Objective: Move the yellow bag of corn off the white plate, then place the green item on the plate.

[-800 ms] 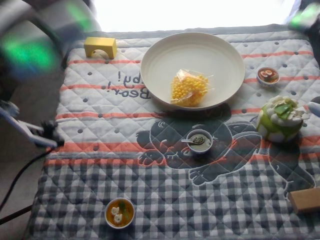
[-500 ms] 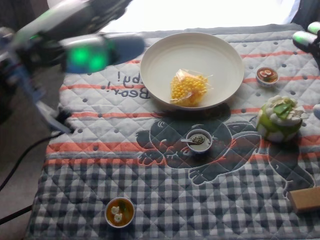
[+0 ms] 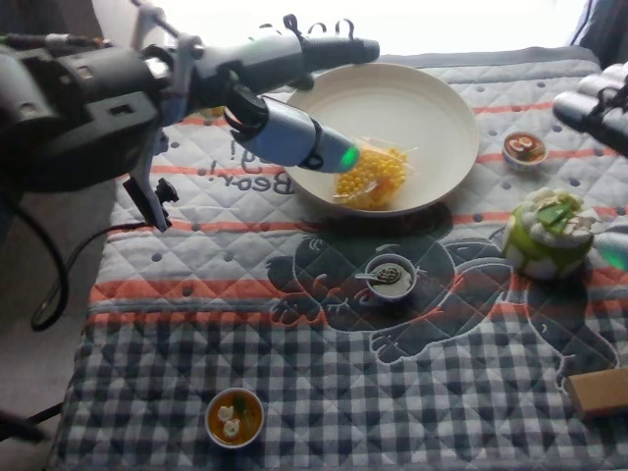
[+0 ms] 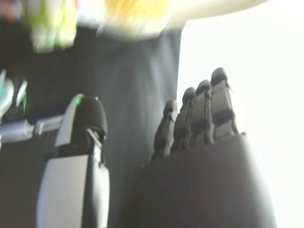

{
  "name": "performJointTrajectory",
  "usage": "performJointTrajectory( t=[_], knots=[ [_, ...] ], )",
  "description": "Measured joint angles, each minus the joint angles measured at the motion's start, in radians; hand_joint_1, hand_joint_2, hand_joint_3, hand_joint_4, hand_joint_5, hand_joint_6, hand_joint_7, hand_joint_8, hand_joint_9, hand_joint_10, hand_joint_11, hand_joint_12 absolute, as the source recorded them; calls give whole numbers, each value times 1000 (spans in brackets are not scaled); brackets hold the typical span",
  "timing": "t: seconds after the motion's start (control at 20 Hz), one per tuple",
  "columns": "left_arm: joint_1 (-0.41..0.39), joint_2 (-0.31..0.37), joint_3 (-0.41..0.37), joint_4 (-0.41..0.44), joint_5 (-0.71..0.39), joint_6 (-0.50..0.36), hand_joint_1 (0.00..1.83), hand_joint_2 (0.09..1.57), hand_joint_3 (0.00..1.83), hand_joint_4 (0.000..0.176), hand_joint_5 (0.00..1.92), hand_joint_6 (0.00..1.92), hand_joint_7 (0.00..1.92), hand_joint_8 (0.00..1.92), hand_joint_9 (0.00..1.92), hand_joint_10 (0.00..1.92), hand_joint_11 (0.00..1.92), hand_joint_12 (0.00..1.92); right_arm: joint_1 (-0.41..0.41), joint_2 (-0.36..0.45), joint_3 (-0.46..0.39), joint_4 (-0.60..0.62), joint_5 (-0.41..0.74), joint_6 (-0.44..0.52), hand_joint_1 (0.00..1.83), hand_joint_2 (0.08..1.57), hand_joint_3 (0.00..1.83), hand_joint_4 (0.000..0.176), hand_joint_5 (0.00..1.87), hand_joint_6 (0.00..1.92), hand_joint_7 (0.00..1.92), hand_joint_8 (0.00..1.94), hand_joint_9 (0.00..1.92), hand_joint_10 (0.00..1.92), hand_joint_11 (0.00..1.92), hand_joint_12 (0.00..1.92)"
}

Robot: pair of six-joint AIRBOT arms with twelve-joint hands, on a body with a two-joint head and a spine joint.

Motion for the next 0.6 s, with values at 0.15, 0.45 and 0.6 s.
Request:
performJointTrajectory(
  t=[0.15,0.45,0.6],
  knots=[
    [3,-55,19,80,87,0,844,1022,0,113,160,7,118,3,59,12,0,584,0,-2,0,7,-4,0,311,1328,0,1,0,0,0,0,0,0,0,0],
    [8,-109,74,69,107,0,874,1088,5,92,411,56,403,25,298,409,0,1467,-4,-7,0,12,-5,0,384,1338,3,0,0,0,0,0,0,0,13,6],
    [13,-140,115,42,109,0,1040,1205,18,0,696,1198,357,1563,435,1774,442,1905,-7,-14,1,9,-7,3,375,1338,2,0,0,0,0,0,0,0,26,15]
  ],
)
